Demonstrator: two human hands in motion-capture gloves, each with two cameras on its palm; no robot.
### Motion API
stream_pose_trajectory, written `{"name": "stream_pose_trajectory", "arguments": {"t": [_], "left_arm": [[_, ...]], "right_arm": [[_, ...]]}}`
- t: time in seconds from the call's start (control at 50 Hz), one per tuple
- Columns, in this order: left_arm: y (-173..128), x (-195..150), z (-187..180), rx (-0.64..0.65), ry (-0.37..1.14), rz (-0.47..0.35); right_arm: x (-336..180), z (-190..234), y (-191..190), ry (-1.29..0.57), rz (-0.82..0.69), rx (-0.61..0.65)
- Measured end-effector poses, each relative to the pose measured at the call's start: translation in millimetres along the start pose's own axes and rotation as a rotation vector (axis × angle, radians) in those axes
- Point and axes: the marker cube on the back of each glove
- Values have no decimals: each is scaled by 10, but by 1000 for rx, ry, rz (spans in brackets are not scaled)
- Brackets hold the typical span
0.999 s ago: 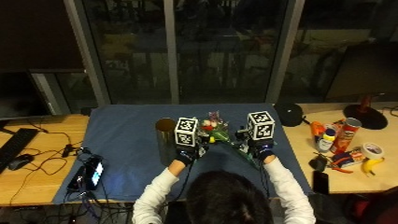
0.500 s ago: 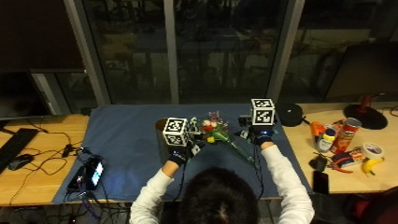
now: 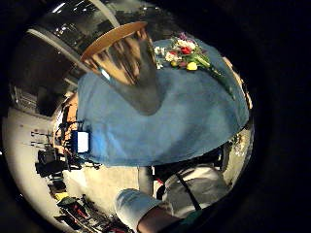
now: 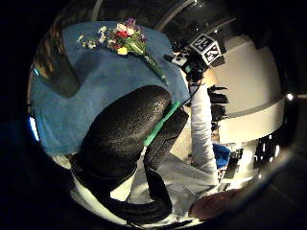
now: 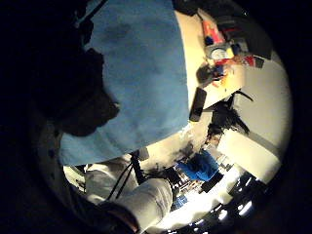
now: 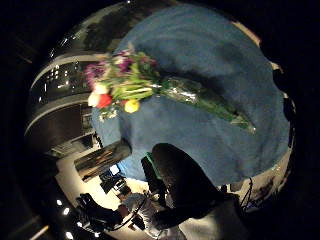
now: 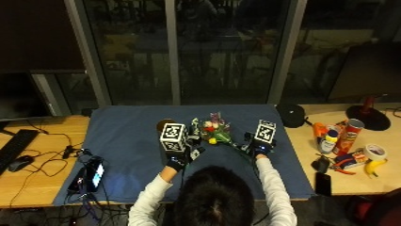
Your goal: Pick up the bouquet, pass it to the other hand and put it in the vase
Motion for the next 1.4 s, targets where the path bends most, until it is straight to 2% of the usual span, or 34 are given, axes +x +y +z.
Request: {"name": "stream_pose_trajectory", "arguments": {"t": [0.08,0.18,0.32,0.42,0.48,0.58,0.7,0.78,0.839,0.899,0.959,0.999,1.039,1.139,1.199,1.299,1.399], "left_arm": [[14,-40,9,-10,-6,-1],[49,-98,25,-49,-8,-5],[115,-129,-29,-76,-25,-20],[141,-153,-49,-71,-20,-28],[139,-178,-47,-70,-24,-34],[131,-196,-48,-82,-27,-43],[124,-182,-47,-107,-39,-48],[118,-187,-22,-148,-54,-43],[146,-182,-5,-205,-53,-33],[192,-162,10,-272,-40,-9],[238,-133,7,-310,-25,12],[261,-115,-14,-317,-15,24],[270,-103,-44,-309,-3,32],[222,-106,-76,-283,36,47],[195,-90,-96,-304,73,78],[55,12,-100,-383,277,193],[-102,139,-153,-291,402,204]], "right_arm": [[3,258,89,-42,-42,-96],[10,518,67,-65,-71,-117],[37,778,122,-18,1,-209],[19,877,60,3,4,-165],[-14,893,44,20,-21,-101],[-12,912,36,42,32,3],[-35,965,86,-57,-2,-73],[-33,875,148,-114,-54,-60],[-101,823,128,-199,-170,-11],[-192,760,90,-309,-303,92],[-133,645,43,-317,-205,287],[-71,587,40,-327,-130,362],[-78,538,80,-408,-132,369],[-217,348,239,-720,-261,350],[-237,246,326,-809,-257,327],[-310,-50,515,-1009,-302,288],[-444,-132,422,-1185,-480,304]]}}
